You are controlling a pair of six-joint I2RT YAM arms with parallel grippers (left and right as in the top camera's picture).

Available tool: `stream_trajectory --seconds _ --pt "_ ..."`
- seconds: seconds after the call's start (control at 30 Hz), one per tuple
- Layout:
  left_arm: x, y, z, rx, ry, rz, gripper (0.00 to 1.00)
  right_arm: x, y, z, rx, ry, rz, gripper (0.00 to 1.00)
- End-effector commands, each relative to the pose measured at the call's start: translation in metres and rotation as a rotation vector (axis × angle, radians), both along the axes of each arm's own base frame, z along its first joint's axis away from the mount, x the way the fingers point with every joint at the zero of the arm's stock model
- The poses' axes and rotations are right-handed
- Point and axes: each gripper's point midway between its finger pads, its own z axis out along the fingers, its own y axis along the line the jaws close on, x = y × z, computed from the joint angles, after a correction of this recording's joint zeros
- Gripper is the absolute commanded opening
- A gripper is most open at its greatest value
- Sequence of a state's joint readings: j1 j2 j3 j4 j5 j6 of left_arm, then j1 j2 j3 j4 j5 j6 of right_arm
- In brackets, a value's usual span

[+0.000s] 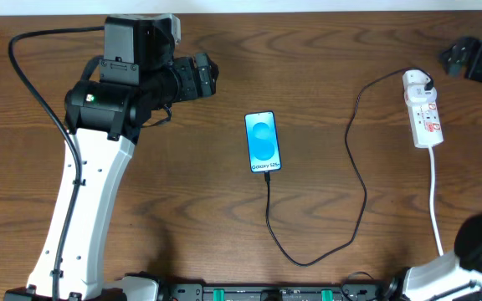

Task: Plug charger to phone and switch on socket

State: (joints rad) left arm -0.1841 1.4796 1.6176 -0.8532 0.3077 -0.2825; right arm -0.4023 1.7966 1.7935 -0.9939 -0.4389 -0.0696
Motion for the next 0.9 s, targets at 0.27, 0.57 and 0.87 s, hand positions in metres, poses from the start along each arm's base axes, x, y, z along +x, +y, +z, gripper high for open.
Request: stream_trajectory --seconds 0.27,0.57,0.87 --pt "0.000 0.004 0.003 0.020 -0.019 0.000 0.89 0.024 0.018 -0.125 0.238 0.203 0.132 0.99" --pt "0.000 0.004 0.003 0.020 -0.019 0.000 0.89 0.016 -0.004 -0.141 0.114 0.275 0.070 0.99" --pt "0.000 0.004 0.003 0.020 -0.019 0.000 0.89 0.010 -0.009 -0.150 0.082 0.309 0.052 0.99"
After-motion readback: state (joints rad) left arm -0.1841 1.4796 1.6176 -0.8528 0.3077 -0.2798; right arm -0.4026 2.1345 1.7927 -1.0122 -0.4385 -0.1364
